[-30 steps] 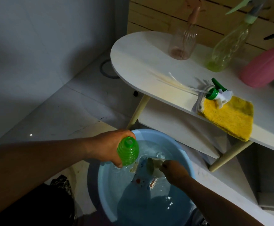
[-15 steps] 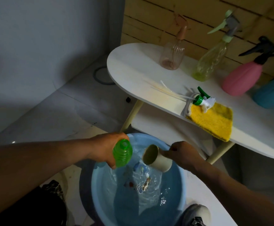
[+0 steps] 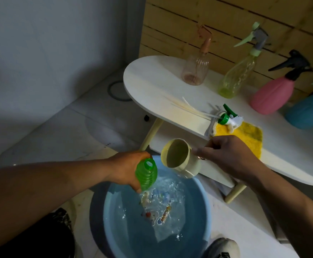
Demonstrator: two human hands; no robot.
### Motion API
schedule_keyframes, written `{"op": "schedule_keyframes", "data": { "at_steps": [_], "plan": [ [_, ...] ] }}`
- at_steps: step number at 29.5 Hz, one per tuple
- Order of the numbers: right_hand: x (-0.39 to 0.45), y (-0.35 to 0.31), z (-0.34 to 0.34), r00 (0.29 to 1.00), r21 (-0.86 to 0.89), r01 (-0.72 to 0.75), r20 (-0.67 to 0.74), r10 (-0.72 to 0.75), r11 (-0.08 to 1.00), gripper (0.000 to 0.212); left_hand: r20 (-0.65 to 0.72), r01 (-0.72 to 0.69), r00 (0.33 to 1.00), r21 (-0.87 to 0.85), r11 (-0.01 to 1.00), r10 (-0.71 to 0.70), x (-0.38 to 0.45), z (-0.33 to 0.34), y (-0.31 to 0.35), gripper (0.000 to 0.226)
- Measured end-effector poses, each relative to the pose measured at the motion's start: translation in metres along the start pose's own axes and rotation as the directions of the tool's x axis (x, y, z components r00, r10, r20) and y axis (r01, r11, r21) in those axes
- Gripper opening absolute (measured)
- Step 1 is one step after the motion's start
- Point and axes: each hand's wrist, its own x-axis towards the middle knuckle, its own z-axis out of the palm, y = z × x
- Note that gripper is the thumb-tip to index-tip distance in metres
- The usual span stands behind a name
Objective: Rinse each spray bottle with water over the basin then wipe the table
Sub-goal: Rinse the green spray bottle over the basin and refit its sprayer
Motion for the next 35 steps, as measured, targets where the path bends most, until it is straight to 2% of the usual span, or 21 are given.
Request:
{"op": "schedule_keyframes", "data": {
  "at_steps": [10,17,27,35],
  "plan": [
    [-0.014,-0.019,0.005,0.992,-0.098,0.105,-0.065,-0.112,0.99,0.042,0.015,-0.035,0.999,0.024,0.999,0.035,0.012,0.005,0.002,0.105],
    [-0.017,-0.024,0.003,0.981,-0.216,0.127,-0.119,-0.156,0.968,0.046,0.014,-0.048,0.999,0.049,0.998,0.047,0.015,0.006,0.004,0.103],
    [-0.021,-0.029,0.001,0.969,-0.293,0.143,-0.154,-0.194,0.946,0.046,0.017,-0.03,0.999,0.059,0.998,0.029,0.016,0.006,0.008,0.094],
    [-0.023,-0.032,0.002,0.96,-0.361,0.143,-0.174,-0.218,0.921,0.045,0.013,-0.044,0.999,0.083,0.996,0.043,0.018,0.008,0.008,0.099]
  ]
}}
